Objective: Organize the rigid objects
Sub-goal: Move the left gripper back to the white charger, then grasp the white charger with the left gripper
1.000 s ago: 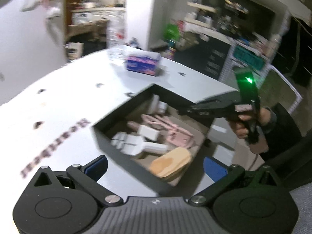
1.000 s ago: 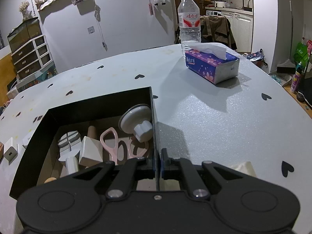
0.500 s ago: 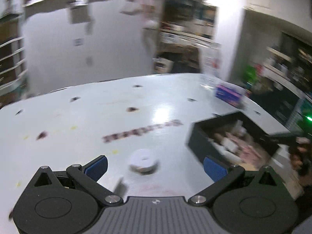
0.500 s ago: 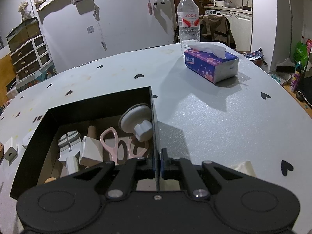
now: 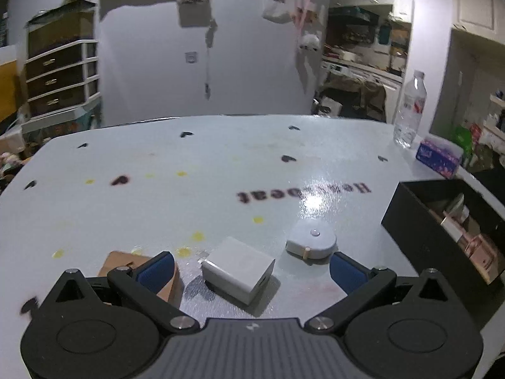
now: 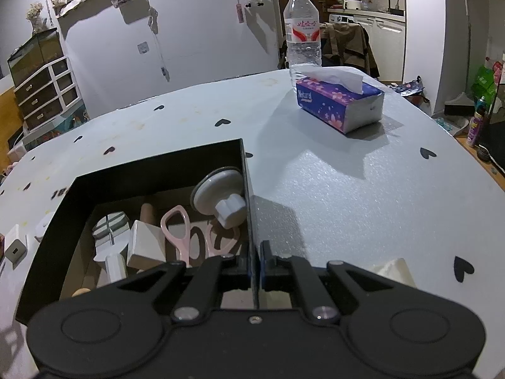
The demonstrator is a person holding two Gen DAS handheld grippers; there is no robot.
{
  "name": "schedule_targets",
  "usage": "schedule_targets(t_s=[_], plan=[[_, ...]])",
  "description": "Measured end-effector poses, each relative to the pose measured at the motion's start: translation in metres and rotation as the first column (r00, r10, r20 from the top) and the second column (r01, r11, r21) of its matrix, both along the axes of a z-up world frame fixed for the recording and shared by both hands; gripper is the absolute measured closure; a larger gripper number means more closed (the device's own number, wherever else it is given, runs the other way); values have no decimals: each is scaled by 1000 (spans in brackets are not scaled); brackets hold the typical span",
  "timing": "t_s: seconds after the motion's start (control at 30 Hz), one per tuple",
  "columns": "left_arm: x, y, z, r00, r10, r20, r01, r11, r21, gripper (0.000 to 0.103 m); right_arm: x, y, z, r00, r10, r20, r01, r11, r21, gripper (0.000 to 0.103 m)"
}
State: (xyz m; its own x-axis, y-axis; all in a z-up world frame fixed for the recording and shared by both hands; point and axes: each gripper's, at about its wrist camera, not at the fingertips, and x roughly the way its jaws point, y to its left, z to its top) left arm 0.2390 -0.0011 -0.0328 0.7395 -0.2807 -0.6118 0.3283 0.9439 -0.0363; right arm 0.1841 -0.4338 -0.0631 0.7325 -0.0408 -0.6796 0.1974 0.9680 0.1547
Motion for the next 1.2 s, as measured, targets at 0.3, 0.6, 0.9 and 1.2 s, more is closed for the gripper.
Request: schedule_targets(t_s=[0.3, 0.6, 0.9, 1.2], plan=[[43, 0, -33, 991, -34, -130, 33, 999, -13, 0, -1, 1, 0, 1000, -1, -7, 1, 1000, -5, 98], [16, -6, -21, 964, -205, -170, 179, 971, -158, 0, 0, 2, 1, 1000, -2, -8, 2, 1000, -12, 98], [31, -15, -26, 973, 78, -215, -96, 992, -76, 1, 2, 3, 1, 1000, -10, -10, 10, 1000, -12, 98], [32, -28, -33, 954, 236, -184, -242, 970, -8, 33, 2, 3, 1, 1000, -8, -9, 8, 1000, -12, 98]])
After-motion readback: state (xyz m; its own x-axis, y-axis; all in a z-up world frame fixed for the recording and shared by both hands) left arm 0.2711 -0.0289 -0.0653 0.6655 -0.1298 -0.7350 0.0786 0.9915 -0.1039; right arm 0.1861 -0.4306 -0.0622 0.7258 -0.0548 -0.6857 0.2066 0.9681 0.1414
